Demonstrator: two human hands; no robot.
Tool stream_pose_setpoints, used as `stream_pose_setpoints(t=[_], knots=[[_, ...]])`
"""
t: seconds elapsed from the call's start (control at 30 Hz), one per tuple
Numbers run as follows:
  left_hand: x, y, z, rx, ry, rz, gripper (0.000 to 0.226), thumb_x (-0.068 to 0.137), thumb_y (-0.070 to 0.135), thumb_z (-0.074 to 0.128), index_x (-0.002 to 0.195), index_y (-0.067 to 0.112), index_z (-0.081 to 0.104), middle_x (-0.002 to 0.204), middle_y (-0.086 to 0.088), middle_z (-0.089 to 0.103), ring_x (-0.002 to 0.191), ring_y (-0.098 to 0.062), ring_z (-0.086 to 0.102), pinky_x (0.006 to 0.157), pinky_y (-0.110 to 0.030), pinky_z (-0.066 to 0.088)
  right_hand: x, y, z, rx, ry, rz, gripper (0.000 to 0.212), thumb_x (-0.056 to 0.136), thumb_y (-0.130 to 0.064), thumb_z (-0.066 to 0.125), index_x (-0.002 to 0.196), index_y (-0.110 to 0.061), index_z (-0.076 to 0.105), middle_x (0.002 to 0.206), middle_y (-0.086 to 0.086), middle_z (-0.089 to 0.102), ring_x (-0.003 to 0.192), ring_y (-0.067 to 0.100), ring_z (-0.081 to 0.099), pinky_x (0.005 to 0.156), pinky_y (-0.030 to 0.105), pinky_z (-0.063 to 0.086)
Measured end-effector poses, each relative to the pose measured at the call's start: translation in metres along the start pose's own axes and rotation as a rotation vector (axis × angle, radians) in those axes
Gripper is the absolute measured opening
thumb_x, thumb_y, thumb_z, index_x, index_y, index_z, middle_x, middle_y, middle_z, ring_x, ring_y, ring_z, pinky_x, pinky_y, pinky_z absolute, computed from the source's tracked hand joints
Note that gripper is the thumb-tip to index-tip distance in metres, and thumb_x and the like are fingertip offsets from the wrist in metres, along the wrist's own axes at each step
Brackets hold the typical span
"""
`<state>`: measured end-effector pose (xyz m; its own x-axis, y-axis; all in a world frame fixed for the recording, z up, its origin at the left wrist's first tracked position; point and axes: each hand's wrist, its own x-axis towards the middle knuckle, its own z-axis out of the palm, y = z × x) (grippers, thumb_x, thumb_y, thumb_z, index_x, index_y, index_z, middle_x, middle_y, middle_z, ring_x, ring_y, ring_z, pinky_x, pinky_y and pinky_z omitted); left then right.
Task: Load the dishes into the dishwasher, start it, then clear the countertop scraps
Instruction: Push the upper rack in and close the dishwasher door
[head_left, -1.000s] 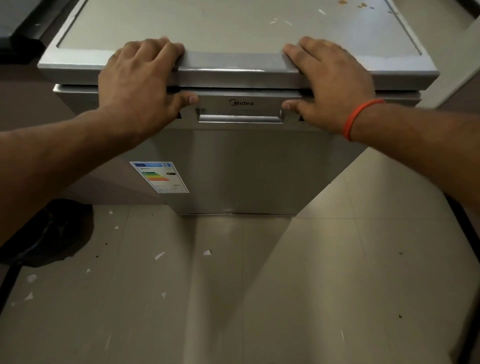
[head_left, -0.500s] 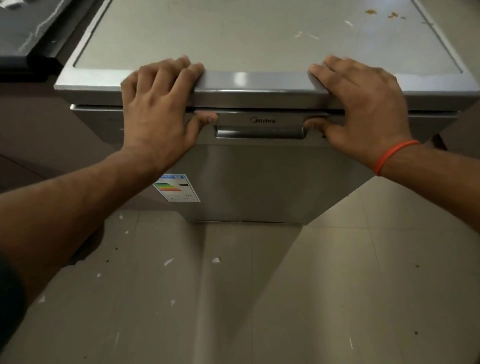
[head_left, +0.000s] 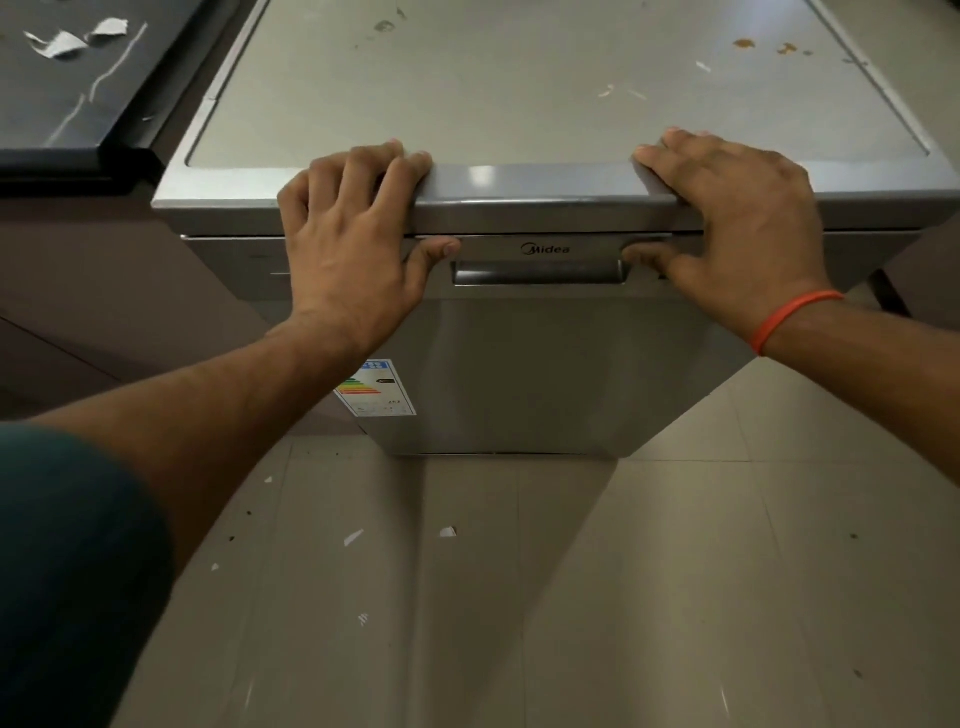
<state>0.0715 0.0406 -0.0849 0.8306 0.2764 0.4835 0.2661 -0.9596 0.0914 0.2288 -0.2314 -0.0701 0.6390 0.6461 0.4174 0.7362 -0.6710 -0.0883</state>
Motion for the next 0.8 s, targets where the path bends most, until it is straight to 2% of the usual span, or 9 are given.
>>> stream_pose_setpoints(t=[0.17,0.3,0.47,0.8], knots=[[-0.006,0.004,0.011,0.053,0.033,-0.002,0.067,0.098,0.064,0.042,0.153,0.026,0.033,0.154,-0.006,0.037,0.142,-0.03,0.031,0.117,-0.049,0.018,-0.012,-0.017,0.011,-0.147,0.068,0.062,0.079,0.084,-0.067,0.059,0.148,-0.028,0.033,0.152,0.008,0.036,0.138,0.031,0.035,0.113,0.05,0.024],[-0.006,0.003,0.012,0.054,0.047,0.006,0.07,0.097,0.064,0.043,0.153,0.024,0.032,0.155,-0.008,0.037,0.143,-0.03,0.032,0.118,-0.049,0.018,-0.011,-0.019,0.011,-0.191,0.059,0.077,0.083,0.085,-0.07,0.056,0.149,-0.023,0.031,0.151,0.013,0.034,0.137,0.034,0.034,0.113,0.051,0.024],[-0.008,0.007,0.015,0.035,0.097,-0.001,0.069,0.096,0.059,0.048,0.151,0.02,0.039,0.152,-0.01,0.042,0.142,-0.031,0.037,0.117,-0.05,0.021,-0.014,-0.025,0.014,-0.211,0.105,0.101,0.083,0.087,-0.066,0.058,0.149,-0.017,0.033,0.149,0.015,0.036,0.137,0.032,0.032,0.114,0.052,0.023],[-0.006,0.004,0.02,0.008,0.153,0.016,0.074,0.092,0.06,0.056,0.149,0.015,0.047,0.148,-0.014,0.047,0.138,-0.034,0.043,0.114,-0.052,0.025,-0.011,-0.024,0.014,-0.262,0.04,0.133,0.086,0.087,-0.071,0.049,0.151,-0.016,0.031,0.152,0.016,0.031,0.142,0.034,0.028,0.114,0.055,0.023]])
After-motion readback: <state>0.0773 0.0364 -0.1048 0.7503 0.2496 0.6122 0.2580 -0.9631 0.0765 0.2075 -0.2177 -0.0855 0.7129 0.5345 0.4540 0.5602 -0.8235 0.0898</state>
